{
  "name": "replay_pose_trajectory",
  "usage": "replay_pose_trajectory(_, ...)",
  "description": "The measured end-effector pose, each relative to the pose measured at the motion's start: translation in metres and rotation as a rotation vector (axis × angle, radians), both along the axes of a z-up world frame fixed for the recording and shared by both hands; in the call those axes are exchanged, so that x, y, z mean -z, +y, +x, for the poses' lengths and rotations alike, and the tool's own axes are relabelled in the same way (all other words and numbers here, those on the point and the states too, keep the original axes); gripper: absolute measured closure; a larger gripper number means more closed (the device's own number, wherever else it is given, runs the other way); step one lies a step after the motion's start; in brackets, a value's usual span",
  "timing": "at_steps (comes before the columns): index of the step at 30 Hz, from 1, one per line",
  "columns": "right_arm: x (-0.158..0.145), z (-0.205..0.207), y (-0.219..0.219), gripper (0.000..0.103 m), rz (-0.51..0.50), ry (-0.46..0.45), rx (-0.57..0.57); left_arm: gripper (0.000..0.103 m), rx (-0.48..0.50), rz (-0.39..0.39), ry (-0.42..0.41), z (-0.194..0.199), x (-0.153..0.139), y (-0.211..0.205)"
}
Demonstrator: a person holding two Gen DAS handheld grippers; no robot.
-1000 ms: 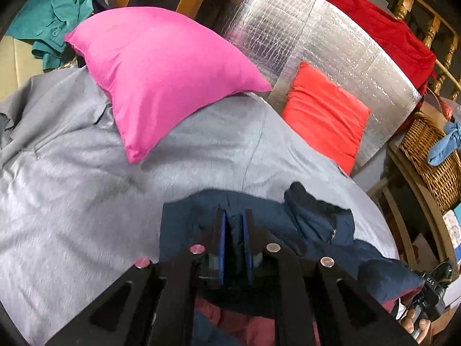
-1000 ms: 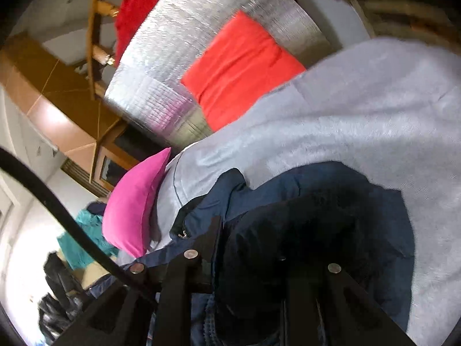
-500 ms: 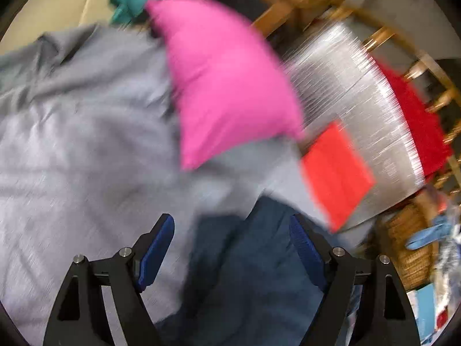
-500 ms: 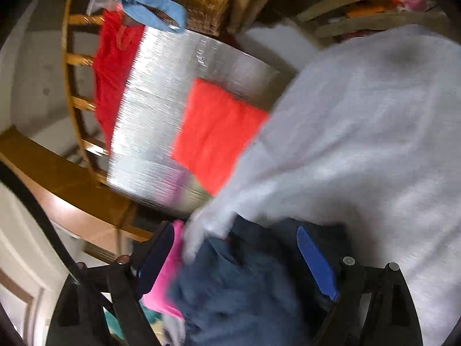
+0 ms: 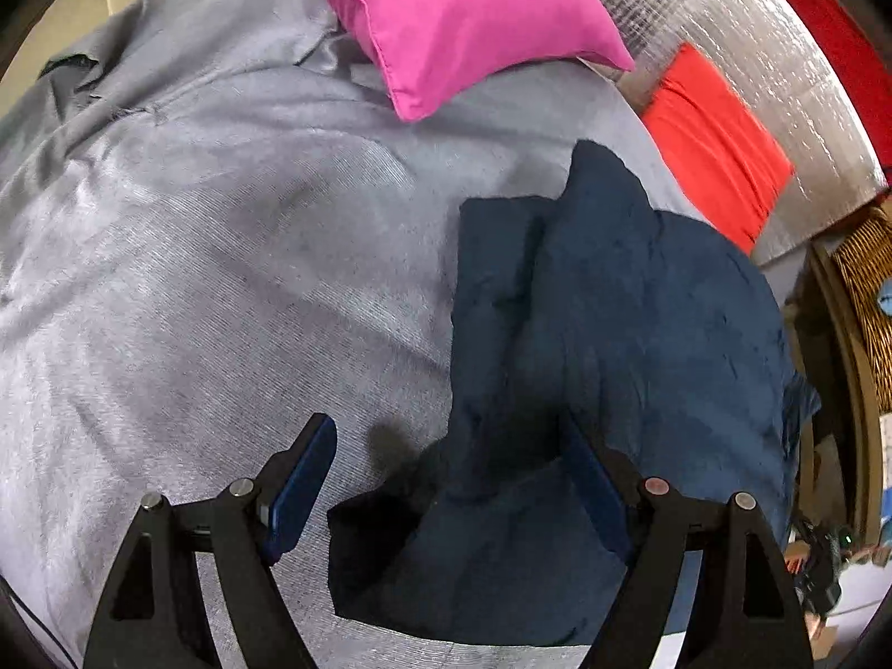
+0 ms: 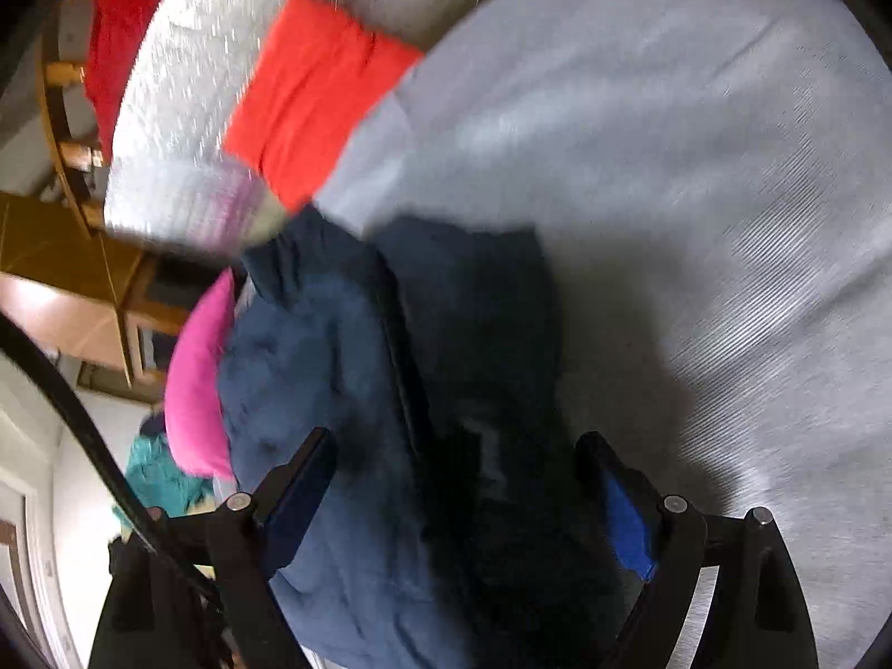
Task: Fold large clothes
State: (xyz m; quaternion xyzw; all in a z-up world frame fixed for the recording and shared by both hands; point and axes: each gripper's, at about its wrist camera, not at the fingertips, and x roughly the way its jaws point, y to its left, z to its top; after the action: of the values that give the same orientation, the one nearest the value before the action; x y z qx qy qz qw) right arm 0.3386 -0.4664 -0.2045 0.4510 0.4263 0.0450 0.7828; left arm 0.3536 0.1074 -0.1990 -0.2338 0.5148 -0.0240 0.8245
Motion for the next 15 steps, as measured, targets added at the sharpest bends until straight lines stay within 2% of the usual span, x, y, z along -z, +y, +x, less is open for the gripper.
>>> replay_pose_trajectory(6, 0.001, 0.007, 0.036, 0.012, -0.059, -0.066, -0.088, 0.020, 0.100, -0.106, 0.038, 0.006, 0.012, -0.012)
replay_pose_trajectory(9, -0.003, 0.003, 0.055, 0.024, -0.182, -0.073, -0.093, 0.021, 0.107, -0.106, 0.041, 0.003, 0.012, -0.019)
replay_pose_trajectory(11, -0.006, 0.000, 0.056, 0.044, -0.191, -0.074, -0.073, 0.036, 0.084, -0.106, 0.041, -0.002, 0.010, -0.019)
replay_pose_trajectory(12, -0.009, -0.003, 0.055, 0.047, -0.197, -0.076, -0.058, 0.041, 0.080, -0.099, 0.036, -0.004, 0.009, -0.020)
replay_pose_trajectory(14, -0.014, -0.008, 0.057, 0.056, -0.226, -0.079, -0.040, 0.062, 0.076, -0.088, 0.020, -0.010, 0.004, -0.021)
replay_pose_trajectory(15, -0.019, -0.013, 0.062, 0.058, -0.249, -0.083, -0.030, 0.066, 0.077, -0.089, 0.014, -0.013, 0.001, -0.021)
